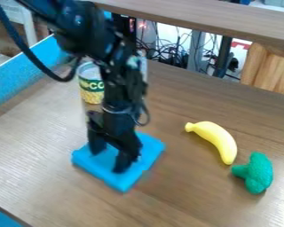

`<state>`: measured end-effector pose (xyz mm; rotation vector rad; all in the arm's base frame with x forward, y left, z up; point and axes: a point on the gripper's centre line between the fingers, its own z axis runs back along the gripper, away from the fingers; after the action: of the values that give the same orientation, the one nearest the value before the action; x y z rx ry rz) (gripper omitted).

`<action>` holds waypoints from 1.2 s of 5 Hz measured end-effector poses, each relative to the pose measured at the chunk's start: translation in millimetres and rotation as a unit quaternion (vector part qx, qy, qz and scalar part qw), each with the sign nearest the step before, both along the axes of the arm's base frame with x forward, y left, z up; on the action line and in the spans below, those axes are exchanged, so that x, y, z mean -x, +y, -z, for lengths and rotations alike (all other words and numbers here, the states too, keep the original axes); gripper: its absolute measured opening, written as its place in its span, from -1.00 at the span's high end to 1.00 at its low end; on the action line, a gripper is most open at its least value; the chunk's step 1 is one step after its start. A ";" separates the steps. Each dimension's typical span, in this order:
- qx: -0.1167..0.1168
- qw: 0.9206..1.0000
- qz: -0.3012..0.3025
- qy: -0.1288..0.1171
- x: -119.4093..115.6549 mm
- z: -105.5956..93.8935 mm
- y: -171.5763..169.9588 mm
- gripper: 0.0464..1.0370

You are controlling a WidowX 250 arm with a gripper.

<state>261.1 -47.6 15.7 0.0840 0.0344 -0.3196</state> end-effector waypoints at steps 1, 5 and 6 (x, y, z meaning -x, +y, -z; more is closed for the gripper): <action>-0.007 0.999 0.039 -0.011 7.1 0.2 -30.1 -0.92; 0.002 0.998 0.063 -0.015 38.9 0.3 -45.5 -0.92; 0.003 1.000 0.006 0.007 20.2 -0.2 -15.2 -0.92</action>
<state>240.9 -62.8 15.9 0.0766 0.0465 -0.3315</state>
